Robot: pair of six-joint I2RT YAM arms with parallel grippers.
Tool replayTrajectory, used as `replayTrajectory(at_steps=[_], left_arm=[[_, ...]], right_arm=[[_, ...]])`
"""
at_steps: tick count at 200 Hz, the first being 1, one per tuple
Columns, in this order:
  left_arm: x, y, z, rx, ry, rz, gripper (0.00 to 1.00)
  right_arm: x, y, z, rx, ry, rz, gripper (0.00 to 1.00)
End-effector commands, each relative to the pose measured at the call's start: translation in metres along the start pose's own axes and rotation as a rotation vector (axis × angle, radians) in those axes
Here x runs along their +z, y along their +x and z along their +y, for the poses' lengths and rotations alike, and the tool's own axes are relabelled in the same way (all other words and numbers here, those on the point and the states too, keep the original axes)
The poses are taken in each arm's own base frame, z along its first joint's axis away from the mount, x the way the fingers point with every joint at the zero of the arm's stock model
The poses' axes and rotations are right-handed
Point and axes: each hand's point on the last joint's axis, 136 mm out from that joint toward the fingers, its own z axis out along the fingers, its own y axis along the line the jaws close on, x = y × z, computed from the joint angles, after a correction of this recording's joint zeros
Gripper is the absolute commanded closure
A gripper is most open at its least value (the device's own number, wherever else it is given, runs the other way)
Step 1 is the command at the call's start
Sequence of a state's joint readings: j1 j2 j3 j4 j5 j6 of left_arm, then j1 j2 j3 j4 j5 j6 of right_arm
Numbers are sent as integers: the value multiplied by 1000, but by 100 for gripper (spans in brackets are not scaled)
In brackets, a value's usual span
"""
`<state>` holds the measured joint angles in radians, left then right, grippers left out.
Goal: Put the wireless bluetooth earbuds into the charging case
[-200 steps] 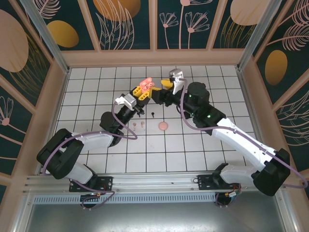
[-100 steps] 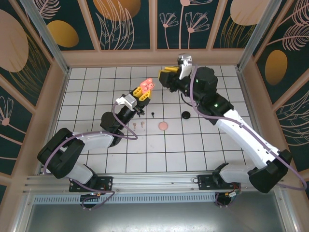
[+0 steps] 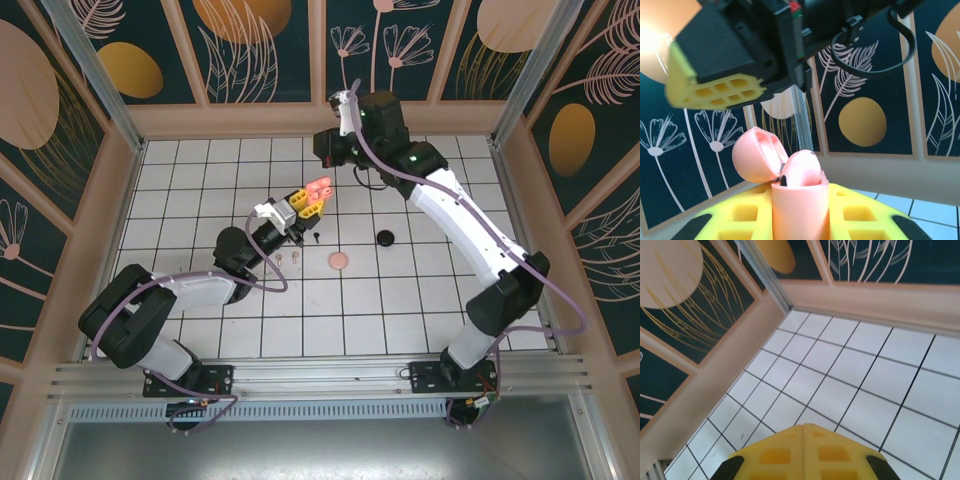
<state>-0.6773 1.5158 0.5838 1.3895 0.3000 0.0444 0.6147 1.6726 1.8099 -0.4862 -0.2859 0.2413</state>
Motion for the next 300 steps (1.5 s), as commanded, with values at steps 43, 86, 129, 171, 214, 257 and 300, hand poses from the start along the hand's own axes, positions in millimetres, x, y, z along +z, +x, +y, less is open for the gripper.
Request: replayTrajectory(at_steps=[43, 86, 129, 171, 214, 257, 300], left_arm=[[10, -4, -2, 36, 21, -8, 100], [14, -7, 7, 27, -26, -31, 100], [18, -2, 10, -29, -33, -22, 100], [38, 42, 26, -243, -114, 184, 100], [63, 139, 43, -559, -278, 545, 100], [74, 199, 33, -829, -326, 652, 100], [88, 241, 29, -995, -381, 723, 100]], right_arm=[[0, 59, -4, 61, -23, 229, 100], [-32, 100, 4, 88, -26, 282, 100], [-80, 65, -38, 193, 150, 17, 100], [-121, 60, -108, 350, 335, -185, 100], [-115, 103, -147, 427, 428, -182, 83], [-109, 126, -158, 448, 442, -171, 62], [-111, 132, -163, 442, 466, -169, 54]])
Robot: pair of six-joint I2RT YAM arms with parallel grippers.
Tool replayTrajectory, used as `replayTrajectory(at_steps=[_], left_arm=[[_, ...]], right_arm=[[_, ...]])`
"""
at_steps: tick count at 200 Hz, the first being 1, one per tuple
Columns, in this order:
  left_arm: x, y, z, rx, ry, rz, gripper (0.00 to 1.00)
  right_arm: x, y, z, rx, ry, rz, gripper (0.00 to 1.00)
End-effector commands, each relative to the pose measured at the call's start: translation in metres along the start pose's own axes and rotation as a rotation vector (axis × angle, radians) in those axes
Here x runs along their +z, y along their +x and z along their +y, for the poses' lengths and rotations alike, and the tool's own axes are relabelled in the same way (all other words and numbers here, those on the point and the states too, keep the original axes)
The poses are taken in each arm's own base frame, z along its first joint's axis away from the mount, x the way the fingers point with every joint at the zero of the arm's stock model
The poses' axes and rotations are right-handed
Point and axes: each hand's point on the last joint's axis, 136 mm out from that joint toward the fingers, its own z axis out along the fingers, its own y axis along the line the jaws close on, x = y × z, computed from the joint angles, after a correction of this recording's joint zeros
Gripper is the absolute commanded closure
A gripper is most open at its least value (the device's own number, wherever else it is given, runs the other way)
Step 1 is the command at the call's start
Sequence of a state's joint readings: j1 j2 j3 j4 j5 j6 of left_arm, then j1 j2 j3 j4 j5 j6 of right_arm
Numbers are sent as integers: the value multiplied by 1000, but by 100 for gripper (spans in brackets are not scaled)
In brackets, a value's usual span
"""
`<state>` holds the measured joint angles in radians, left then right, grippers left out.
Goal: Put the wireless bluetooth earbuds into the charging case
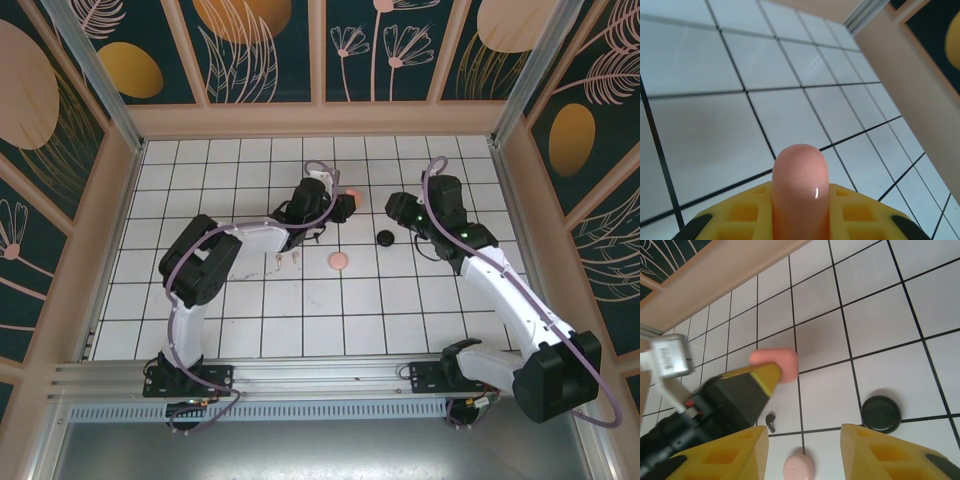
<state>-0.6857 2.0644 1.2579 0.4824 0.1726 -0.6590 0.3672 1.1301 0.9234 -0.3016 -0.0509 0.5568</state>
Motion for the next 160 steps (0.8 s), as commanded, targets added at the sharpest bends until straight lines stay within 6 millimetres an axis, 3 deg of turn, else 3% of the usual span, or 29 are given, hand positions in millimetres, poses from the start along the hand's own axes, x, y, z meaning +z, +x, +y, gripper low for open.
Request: replayTrajectory(at_steps=[1, 73, 104, 132, 160], left_arm=[[17, -4, -5, -145, 5, 38, 100], [53, 16, 32, -273, -137, 89, 84], [62, 25, 40, -294, -160, 112, 78], [61, 26, 46, -290, -200, 121, 65], [58, 23, 52, -267, -245, 119, 51]], right_arm=[[-7, -15, 3, 3, -15, -74, 53], [-13, -16, 7, -20, -30, -72, 48], [-17, -15, 8, -31, -34, -69, 47], [-17, -16, 9, -40, -34, -64, 42], [-16, -15, 9, -56, -30, -47, 31]])
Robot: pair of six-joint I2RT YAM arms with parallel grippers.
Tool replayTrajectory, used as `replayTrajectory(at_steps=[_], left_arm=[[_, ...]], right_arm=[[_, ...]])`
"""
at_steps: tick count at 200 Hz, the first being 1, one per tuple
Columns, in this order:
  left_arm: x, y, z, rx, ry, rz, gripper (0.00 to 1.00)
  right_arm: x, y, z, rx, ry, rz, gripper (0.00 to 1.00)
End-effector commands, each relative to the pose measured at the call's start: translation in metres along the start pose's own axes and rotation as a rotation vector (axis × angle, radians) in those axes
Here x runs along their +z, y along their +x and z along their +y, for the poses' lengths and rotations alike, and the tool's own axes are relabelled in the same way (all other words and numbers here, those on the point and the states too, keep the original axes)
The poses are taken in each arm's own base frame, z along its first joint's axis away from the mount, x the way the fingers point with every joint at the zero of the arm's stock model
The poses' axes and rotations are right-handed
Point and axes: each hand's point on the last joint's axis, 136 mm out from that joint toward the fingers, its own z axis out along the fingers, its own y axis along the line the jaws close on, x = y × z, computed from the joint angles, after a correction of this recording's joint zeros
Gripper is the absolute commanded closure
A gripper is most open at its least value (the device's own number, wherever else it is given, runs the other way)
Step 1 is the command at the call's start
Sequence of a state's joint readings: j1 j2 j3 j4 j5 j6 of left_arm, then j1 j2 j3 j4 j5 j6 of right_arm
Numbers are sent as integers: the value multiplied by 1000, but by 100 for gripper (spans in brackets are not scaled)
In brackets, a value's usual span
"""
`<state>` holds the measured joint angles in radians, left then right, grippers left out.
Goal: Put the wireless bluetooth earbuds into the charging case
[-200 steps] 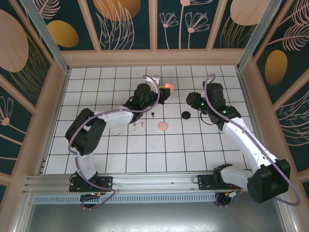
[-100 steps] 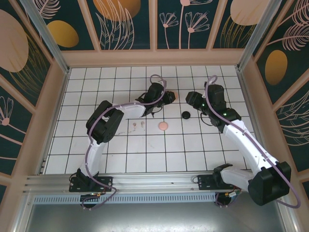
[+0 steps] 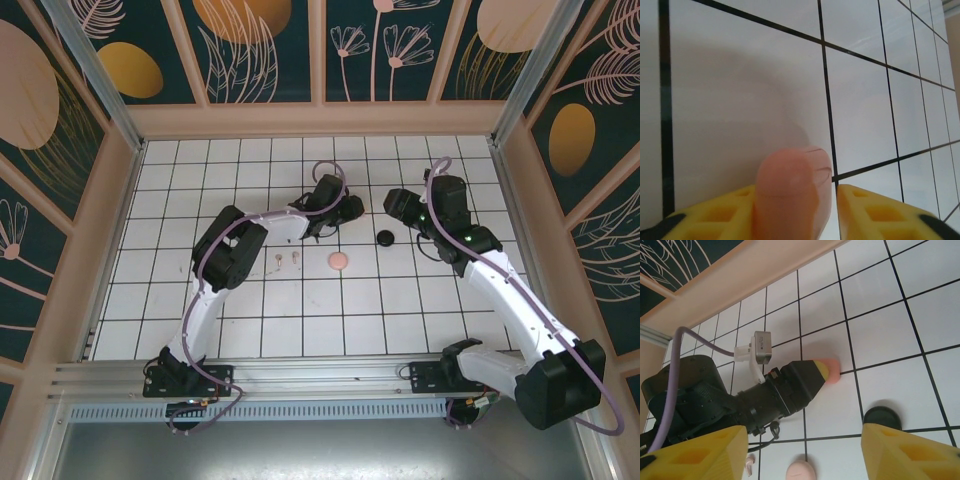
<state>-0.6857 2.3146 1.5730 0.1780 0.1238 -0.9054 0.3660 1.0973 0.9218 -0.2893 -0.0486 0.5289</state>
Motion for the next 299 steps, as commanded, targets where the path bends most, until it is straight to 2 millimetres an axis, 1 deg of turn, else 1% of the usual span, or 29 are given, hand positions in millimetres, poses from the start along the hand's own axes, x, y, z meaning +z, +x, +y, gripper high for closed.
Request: replayTrajectory(at_steps=[1, 6, 35, 36, 39, 42, 60, 79, 97, 116, 133, 138, 151, 155, 164, 166, 169, 183, 186, 191, 196, 198, 205, 237, 258, 266, 267, 274, 299], left_arm=[[-1, -9, 1, 11, -44, -21, 50], [-2, -11, 2, 13, -51, -24, 45], [-11, -22, -1, 49, -80, -55, 37], [-11, -23, -1, 51, -82, -57, 37], [-13, -25, -2, 58, -85, -63, 29], [-15, -27, -3, 62, -87, -69, 27], [-28, -43, -11, 100, -92, -111, 24], [-45, -60, -28, 146, -80, -156, 23], [-69, -77, -50, 191, -51, -210, 23], [-101, -96, -70, 241, -31, -281, 22], [-131, -109, -81, 289, -37, -348, 22], [-139, -112, -81, 299, -44, -366, 19], [-161, -119, -82, 324, -53, -412, 18], [-168, -121, -83, 328, -53, -425, 14], [-179, -124, -78, 332, -62, -448, 12], [-181, -124, -78, 333, -63, -451, 8], [-185, -125, -76, 331, -66, -459, 6], [-198, -127, -68, 322, -71, -480, 4], [-201, -127, -66, 319, -71, -484, 2], [-206, -128, -63, 310, -72, -496, 1], [-203, -125, -54, 302, -88, -491, 1], [-212, -127, -57, 299, -80, -508, 1], [-220, -127, -53, 295, -78, -522, 1], [-245, -125, -10, 201, -161, -591, 1], [-264, -123, 16, 144, -203, -629, 1], [-274, -125, 19, 134, -189, -657, 1], [-274, -122, 22, 134, -193, -653, 1], [-278, -118, 31, 125, -194, -656, 1], [-299, -114, 51, 84, -210, -715, 1]], right_arm=[[-6, -7, 4, -27, -7, -9, 31], [-6, -7, 4, -30, -4, -6, 30], [-8, -10, 5, -49, 6, 4, 27], [-8, -10, 5, -49, 7, 4, 27], [-9, -10, 5, -51, 7, 6, 27], [-9, -9, 4, -52, 8, 6, 27], [-10, -6, 2, -57, 21, 21, 26], [-10, 1, -4, -59, 44, 44, 26], [-7, 11, -10, -60, 53, 73, 26], [-1, 27, -13, -85, 31, 119, 26], [6, 42, -15, -125, 6, 161, 26], [8, 47, -16, -138, 4, 176, 26], [13, 58, -16, -171, -9, 215, 26], [15, 63, -16, -183, -12, 232, 26], [21, 73, -18, -196, -7, 269, 26], [22, 76, -18, -200, -7, 278, 26], [24, 80, -18, -207, -7, 290, 26], [32, 96, -15, -236, -3, 342, 26], [34, 99, -14, -244, -3, 353, 26], [37, 105, -13, -254, 1, 369, 26], [40, 111, -10, -267, 6, 385, 26], [42, 113, -9, -273, 9, 392, 26], [47, 121, -7, -293, 18, 413, 26], [71, 154, 3, -359, 51, 515, 26], [86, 163, 5, -375, 104, 562, 26], [91, 166, 8, -380, 121, 573, 26], [92, 167, 8, -382, 124, 575, 26], [96, 167, 10, -382, 144, 580, 26], [108, 168, 7, -363, 237, 594, 26]])
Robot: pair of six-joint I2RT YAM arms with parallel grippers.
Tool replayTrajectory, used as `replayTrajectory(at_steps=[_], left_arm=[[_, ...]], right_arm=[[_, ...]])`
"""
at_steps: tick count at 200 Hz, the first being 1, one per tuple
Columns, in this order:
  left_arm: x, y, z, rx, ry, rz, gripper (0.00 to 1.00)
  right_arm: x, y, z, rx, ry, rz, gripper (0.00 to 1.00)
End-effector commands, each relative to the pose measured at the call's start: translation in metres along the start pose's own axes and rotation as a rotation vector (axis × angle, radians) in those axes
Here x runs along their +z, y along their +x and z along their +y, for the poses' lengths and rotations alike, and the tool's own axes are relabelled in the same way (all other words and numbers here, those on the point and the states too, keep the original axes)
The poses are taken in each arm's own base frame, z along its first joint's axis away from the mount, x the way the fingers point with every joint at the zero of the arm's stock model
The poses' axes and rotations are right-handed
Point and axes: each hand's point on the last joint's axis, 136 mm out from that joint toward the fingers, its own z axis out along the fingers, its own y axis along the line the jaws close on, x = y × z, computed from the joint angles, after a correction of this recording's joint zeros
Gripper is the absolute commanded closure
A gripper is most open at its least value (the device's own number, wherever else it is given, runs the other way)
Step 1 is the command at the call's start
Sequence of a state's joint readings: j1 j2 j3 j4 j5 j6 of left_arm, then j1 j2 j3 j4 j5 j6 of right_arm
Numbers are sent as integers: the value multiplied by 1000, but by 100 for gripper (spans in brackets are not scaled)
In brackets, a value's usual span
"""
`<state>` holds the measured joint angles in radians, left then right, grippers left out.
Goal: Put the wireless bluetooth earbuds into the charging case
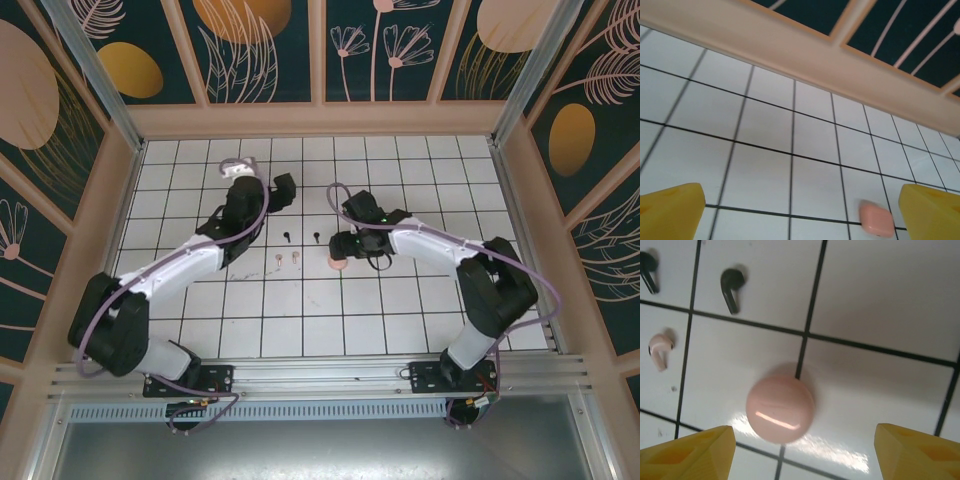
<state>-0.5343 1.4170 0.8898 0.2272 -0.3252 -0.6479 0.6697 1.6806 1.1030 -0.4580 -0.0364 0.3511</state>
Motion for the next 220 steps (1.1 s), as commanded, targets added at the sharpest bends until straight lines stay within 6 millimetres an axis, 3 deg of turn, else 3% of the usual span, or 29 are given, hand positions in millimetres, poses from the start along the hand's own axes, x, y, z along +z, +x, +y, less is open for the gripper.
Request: replayTrajectory(at_steps=[1, 50, 104, 220], left_arm=[[-16, -23, 13, -78, -10, -120, 1], [-39, -29, 45, -157, -85, -231, 1], [-37, -25, 33, -95, -46, -163, 1], [-32, -7, 26, -127, 13, -86, 1]], right_arm=[[3, -6, -6, 45, 101, 20, 26], [25, 0, 2, 38, 170, 76, 26], [42, 12, 18, 3, 170, 115, 27], [57, 22, 13, -31, 188, 158, 39]])
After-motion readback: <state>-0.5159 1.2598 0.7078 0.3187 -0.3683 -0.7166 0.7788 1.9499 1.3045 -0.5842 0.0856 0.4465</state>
